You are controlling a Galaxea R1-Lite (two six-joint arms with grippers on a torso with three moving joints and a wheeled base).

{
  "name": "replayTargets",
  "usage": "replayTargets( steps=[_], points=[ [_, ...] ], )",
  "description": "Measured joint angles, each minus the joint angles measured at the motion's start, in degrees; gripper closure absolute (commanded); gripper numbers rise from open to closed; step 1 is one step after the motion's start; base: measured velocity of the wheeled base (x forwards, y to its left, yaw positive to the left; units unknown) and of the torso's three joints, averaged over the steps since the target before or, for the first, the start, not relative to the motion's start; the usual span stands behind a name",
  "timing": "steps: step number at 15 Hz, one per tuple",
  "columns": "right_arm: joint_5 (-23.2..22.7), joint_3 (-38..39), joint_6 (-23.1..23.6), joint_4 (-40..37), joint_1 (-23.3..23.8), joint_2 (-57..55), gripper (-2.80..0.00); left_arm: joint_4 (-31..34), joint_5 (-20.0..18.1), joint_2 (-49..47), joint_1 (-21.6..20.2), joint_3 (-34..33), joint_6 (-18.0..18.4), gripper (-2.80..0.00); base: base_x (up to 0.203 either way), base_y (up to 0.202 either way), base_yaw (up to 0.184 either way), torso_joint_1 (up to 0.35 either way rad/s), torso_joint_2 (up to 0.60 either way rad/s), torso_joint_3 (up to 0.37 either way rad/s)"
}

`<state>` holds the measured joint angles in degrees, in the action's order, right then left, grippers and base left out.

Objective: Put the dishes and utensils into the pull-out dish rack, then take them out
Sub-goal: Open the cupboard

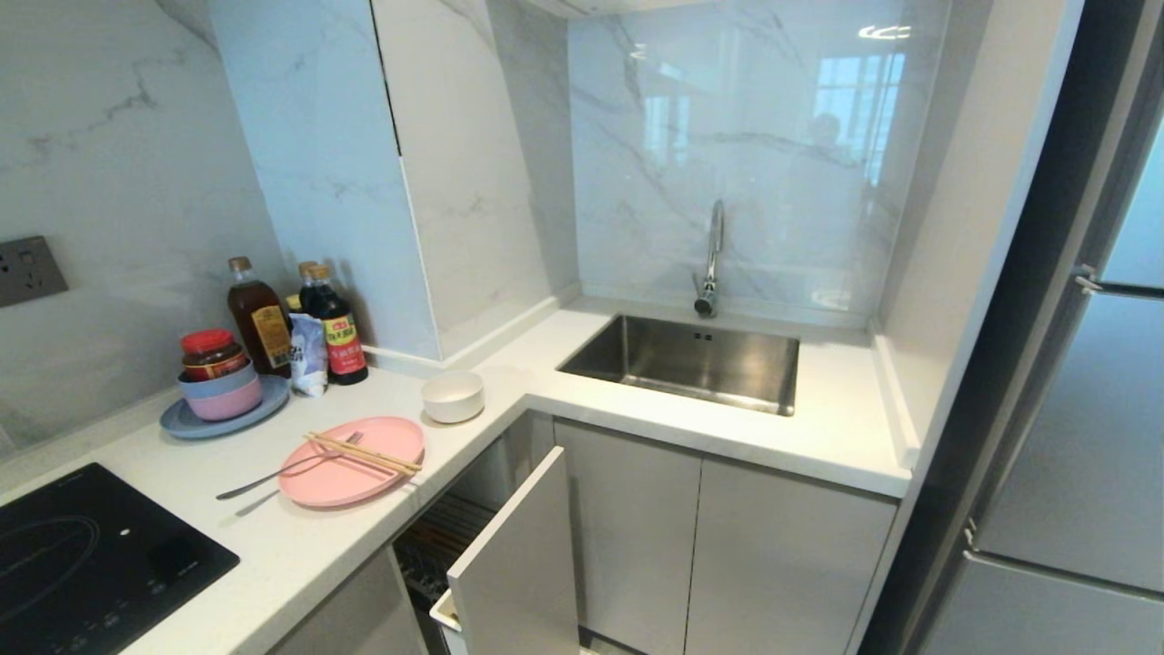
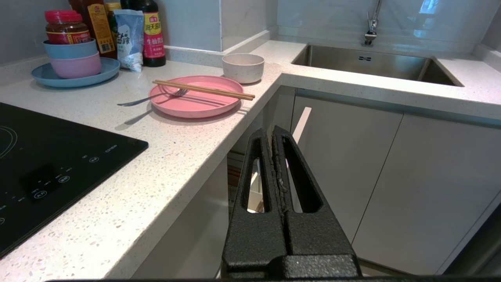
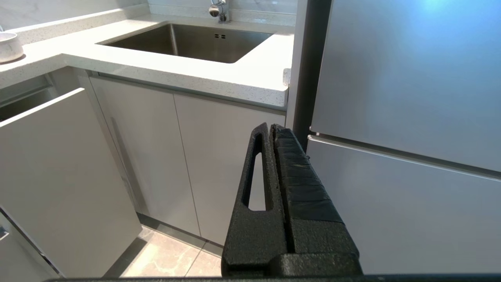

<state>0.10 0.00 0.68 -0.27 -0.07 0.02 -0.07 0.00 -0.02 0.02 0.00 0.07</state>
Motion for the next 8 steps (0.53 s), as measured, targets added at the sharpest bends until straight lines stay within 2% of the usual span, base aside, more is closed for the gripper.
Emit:
replayTargets(
  steps=[8],
  points=[
    [0.0, 0.0, 0.0, 0.0, 0.0, 0.0, 0.0, 0.0, 0.0, 0.0, 0.0, 0.0, 0.0, 0.0, 0.0, 0.0, 0.0, 0.0, 0.0, 0.0]
  ],
)
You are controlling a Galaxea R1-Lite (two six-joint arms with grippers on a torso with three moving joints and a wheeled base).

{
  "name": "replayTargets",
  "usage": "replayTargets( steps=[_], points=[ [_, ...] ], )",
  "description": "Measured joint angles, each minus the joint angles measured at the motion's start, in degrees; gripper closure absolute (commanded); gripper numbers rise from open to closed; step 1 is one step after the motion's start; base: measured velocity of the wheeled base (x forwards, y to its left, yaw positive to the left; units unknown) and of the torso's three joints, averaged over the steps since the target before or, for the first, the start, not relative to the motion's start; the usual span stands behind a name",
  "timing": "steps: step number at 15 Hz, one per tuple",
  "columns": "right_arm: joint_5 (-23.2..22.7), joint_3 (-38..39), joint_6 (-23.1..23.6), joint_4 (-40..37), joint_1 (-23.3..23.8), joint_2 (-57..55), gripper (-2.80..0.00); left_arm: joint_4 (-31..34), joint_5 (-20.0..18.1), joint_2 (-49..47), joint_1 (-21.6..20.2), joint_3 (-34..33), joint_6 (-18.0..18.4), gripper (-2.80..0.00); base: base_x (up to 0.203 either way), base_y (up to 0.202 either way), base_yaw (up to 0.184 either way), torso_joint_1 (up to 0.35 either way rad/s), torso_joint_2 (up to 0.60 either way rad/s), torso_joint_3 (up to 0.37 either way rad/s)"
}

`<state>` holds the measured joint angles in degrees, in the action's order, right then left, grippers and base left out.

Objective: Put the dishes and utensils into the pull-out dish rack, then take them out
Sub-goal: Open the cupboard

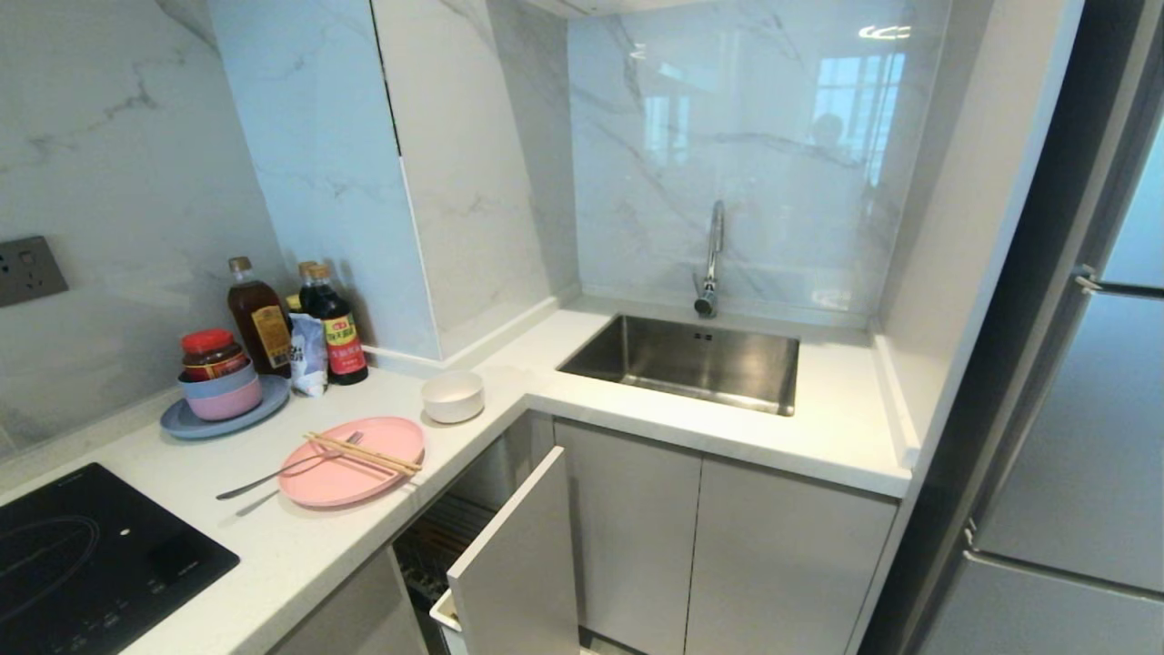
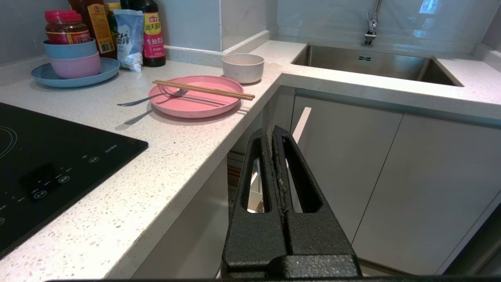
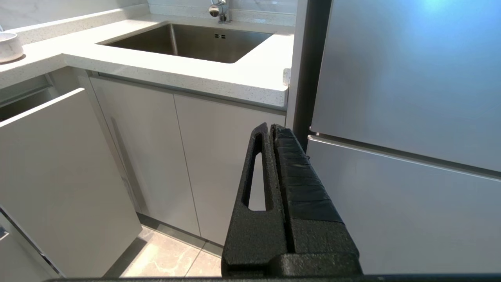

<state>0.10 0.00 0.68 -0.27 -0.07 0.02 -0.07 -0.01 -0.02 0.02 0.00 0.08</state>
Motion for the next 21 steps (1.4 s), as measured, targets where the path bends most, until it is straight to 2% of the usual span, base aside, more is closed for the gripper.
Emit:
replayTargets(
  steps=[4, 8, 21],
  points=[
    [0.0, 0.0, 0.0, 0.0, 0.0, 0.0, 0.0, 0.0, 0.0, 0.0, 0.0, 0.0, 0.0, 0.0, 0.0, 0.0, 0.0, 0.0, 0.0, 0.0],
    [0.0, 0.0, 0.0, 0.0, 0.0, 0.0, 0.0, 0.0, 0.0, 0.0, 0.0, 0.0, 0.0, 0.0, 0.0, 0.0, 0.0, -0.149, 0.32, 0.165],
    [0.0, 0.0, 0.0, 0.0, 0.0, 0.0, 0.0, 0.0, 0.0, 0.0, 0.0, 0.0, 0.0, 0.0, 0.0, 0.0, 0.0, -0.242, 0.52, 0.279]
  ],
)
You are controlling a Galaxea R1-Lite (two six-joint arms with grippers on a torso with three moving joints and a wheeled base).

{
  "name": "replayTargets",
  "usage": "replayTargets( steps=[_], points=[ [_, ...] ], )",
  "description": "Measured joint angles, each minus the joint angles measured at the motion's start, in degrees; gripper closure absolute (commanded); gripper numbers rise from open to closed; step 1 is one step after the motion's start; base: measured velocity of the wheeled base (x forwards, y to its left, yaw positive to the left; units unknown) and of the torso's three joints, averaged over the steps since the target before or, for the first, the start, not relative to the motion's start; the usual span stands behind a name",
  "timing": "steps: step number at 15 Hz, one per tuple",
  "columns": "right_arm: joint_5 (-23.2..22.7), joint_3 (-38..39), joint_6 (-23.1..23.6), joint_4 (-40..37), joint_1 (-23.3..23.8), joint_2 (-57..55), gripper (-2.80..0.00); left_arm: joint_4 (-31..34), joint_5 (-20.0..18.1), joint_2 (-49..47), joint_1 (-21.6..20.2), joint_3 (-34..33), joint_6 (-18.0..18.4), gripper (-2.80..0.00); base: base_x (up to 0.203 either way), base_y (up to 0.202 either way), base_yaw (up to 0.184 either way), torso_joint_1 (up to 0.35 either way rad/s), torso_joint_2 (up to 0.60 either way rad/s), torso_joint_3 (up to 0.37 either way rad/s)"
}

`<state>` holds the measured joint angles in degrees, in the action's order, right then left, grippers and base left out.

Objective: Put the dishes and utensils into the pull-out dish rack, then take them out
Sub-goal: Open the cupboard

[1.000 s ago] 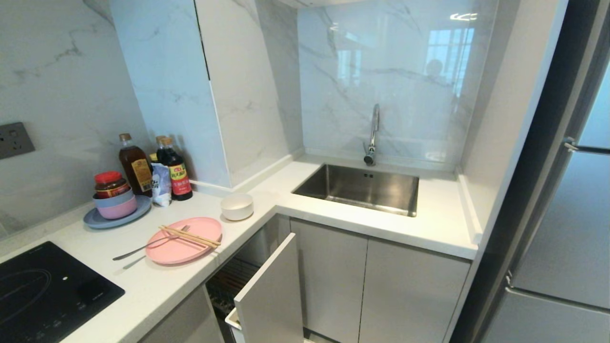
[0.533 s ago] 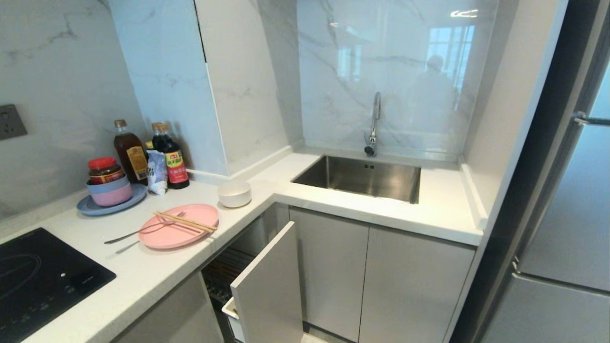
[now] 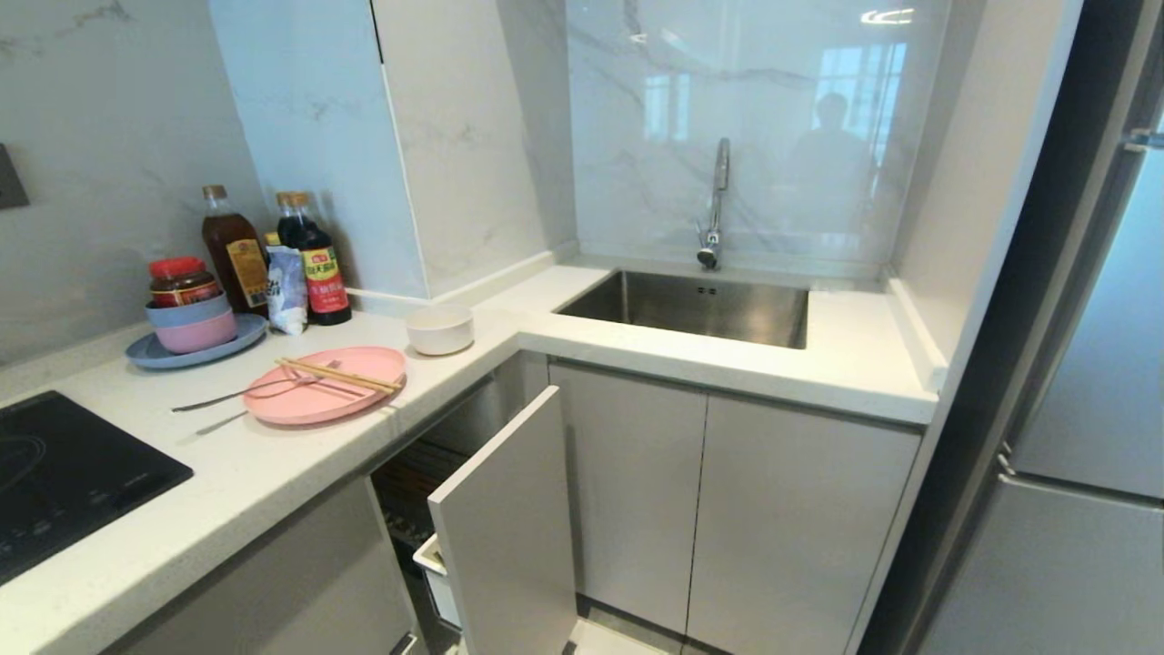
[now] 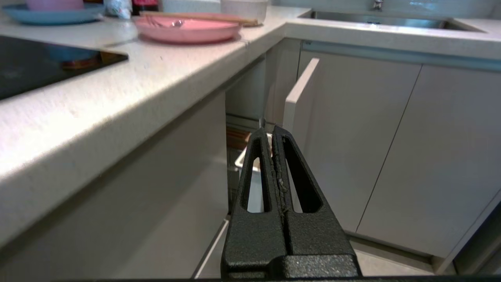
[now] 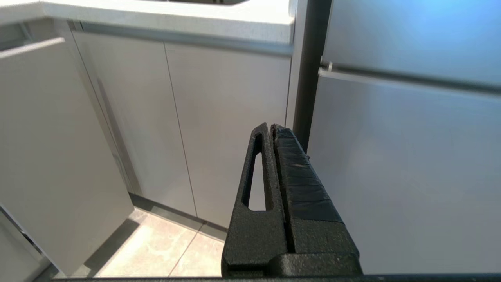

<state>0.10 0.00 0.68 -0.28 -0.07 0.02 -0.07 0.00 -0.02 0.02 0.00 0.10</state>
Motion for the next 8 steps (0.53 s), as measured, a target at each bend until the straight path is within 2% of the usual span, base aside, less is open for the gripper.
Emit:
replayTargets(
  steps=[4, 8],
  points=[
    [0.0, 0.0, 0.0, 0.0, 0.0, 0.0, 0.0, 0.0, 0.0, 0.0, 0.0, 0.0, 0.0, 0.0, 0.0, 0.0, 0.0, -0.218, 0.5, 0.276],
    [0.0, 0.0, 0.0, 0.0, 0.0, 0.0, 0.0, 0.0, 0.0, 0.0, 0.0, 0.0, 0.0, 0.0, 0.0, 0.0, 0.0, -0.071, 0.16, 0.088]
  ],
)
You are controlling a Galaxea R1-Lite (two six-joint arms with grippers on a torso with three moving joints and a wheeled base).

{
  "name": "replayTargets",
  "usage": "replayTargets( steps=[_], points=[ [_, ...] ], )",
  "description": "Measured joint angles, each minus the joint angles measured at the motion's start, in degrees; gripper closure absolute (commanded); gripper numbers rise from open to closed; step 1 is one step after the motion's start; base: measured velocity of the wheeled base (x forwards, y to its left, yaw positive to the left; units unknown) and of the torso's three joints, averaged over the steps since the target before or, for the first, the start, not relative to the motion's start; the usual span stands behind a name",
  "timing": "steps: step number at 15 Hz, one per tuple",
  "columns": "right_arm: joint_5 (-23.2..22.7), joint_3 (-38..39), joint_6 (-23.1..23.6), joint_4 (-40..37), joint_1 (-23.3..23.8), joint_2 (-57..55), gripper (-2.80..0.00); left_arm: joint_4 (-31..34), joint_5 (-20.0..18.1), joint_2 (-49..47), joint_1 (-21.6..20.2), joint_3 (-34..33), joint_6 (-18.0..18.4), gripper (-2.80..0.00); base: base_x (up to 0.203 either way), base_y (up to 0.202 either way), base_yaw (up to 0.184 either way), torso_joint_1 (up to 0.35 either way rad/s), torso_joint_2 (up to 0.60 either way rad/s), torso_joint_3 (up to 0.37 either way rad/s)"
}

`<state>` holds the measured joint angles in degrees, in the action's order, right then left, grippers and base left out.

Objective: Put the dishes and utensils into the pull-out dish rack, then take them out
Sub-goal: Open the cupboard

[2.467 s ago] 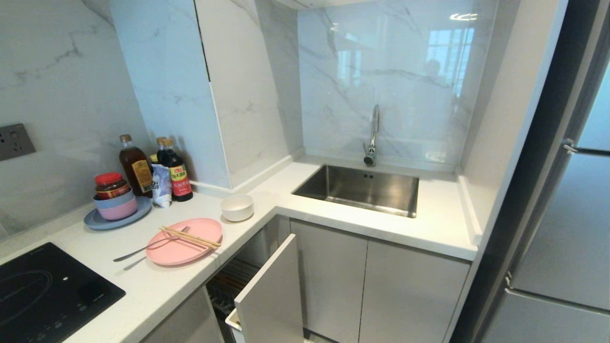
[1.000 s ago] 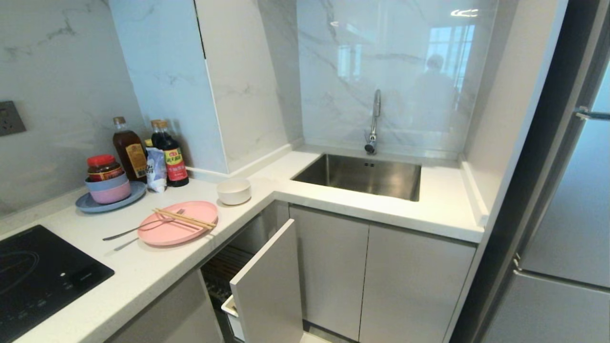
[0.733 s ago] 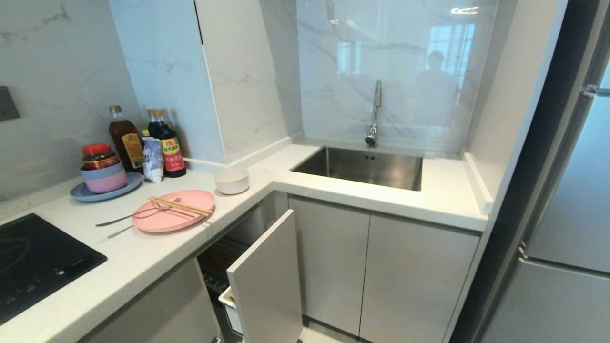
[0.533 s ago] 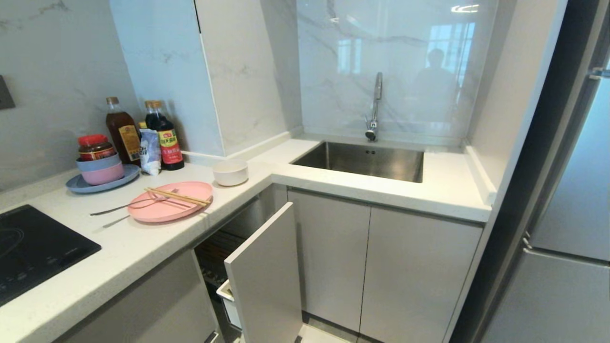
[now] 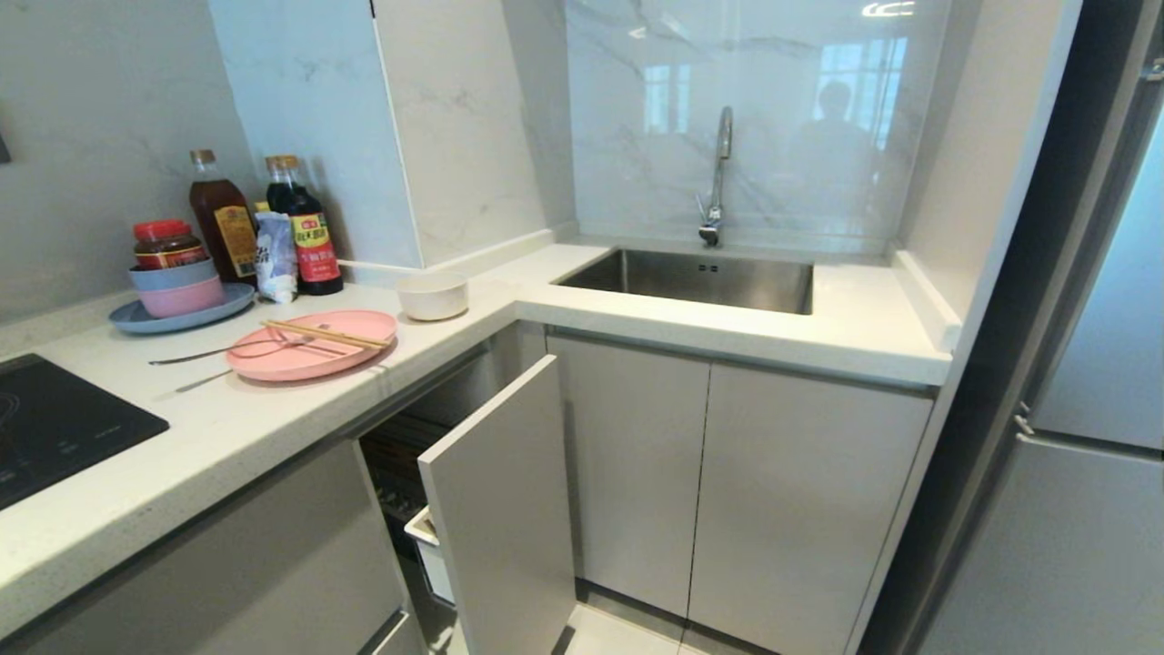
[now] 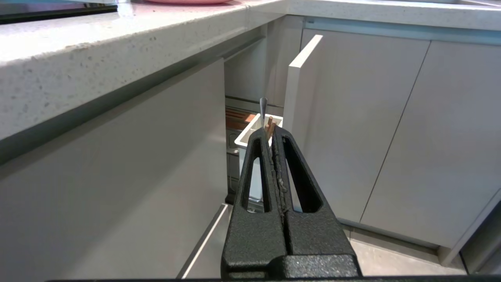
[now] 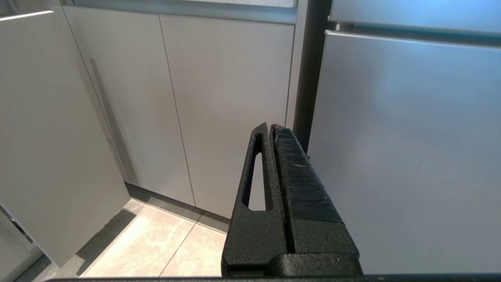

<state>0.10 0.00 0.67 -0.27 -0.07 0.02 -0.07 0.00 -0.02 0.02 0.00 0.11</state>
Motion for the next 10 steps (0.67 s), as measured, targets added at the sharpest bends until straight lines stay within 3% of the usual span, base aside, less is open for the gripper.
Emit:
replayTargets(
  steps=[10],
  points=[
    [0.0, 0.0, 0.0, 0.0, 0.0, 0.0, 0.0, -0.1, 0.0, 0.0, 0.0, 0.0, 0.3, 0.0, 0.0, 0.0, 0.0, -0.001, 0.0, 0.002]
  ],
)
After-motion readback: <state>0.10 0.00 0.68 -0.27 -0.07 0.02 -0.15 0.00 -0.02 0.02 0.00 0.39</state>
